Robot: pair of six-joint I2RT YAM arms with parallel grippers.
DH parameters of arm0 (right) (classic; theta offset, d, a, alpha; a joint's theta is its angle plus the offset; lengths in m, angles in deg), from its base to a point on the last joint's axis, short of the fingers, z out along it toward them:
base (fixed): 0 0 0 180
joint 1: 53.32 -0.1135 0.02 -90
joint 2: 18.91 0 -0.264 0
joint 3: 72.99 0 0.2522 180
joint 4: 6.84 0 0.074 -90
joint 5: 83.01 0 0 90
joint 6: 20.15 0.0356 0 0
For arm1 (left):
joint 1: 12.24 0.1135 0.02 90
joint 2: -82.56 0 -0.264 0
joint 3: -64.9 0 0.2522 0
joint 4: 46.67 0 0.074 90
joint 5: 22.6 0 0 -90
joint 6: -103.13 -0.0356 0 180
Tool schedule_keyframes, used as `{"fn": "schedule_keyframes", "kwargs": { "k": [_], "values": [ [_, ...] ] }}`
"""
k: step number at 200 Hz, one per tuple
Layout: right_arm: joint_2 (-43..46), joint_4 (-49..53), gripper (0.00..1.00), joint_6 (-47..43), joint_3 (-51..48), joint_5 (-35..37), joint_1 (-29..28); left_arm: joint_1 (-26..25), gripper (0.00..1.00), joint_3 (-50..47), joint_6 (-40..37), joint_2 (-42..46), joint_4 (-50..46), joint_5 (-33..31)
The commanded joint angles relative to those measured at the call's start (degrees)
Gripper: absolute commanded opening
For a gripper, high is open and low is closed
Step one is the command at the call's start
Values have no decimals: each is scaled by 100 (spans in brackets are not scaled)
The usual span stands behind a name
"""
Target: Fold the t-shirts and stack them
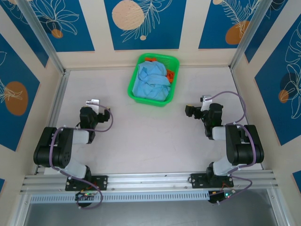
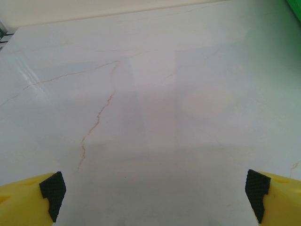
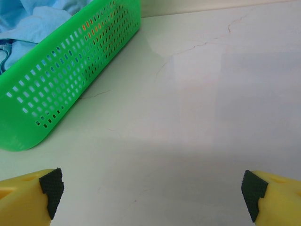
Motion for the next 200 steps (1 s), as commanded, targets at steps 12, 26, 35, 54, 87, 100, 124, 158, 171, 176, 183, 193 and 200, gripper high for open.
{"fn": "schedule_keyframes", "kwargs": {
  "k": [12,26,35,54,87,100,124,158,171,176,183,193,200],
  "values": [
    [532,1186,99,-250,568,145,-166,28,100,285,56,299,-606,-137],
    [759,1458,99,-345,642,105,-232,20,100,531,120,519,-1206,-366],
    [1037,1534,99,-396,631,151,-295,2,100,765,135,718,-1734,-498],
    [1751,1705,99,-255,661,319,-413,-20,100,1877,677,920,-3499,-947],
    [2504,4481,99,1758,2195,1323,-225,15,100,4371,1102,516,-5647,-43],
    [2347,5789,99,1994,3107,776,10,48,100,4590,1335,622,-5162,655],
    [2065,6808,99,3157,3931,612,390,317,100,4660,3518,544,-4664,818],
    [1703,7159,99,3880,4315,-177,524,86,100,4856,4223,55,-4448,1069],
    [1519,7492,99,3866,4483,-8,201,-228,99,5382,4099,-351,-5062,1036],
    [1466,7587,99,3825,4524,59,56,-379,98,5585,4051,-516,-5293,966],
    [1386,7707,97,3744,4568,82,-181,-620,97,5863,4011,-717,-5580,783],
    [1263,7927,96,3737,4599,262,-540,-943,95,6221,3985,-1044,-5871,587],
    [1177,8152,96,3768,4648,403,-781,-1168,93,6552,3979,-1297,-6204,447]
  ]
}}
